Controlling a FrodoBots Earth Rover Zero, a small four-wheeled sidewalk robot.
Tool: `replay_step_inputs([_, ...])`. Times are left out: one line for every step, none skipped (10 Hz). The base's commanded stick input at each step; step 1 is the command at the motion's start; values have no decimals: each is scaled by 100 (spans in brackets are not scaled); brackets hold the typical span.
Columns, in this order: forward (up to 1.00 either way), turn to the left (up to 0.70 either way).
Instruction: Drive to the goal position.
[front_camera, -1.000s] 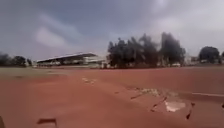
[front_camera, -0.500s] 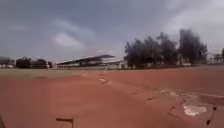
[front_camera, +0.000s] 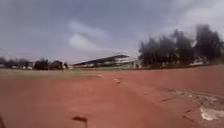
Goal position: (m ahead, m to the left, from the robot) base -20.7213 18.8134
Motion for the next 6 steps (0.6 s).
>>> replay_step_inputs([0, 70])
replay_step_inputs([0, 70])
replay_step_inputs([0, 70])
replay_step_inputs([0, 70])
replay_step_inputs([0, 70])
replay_step_inputs([0, 70])
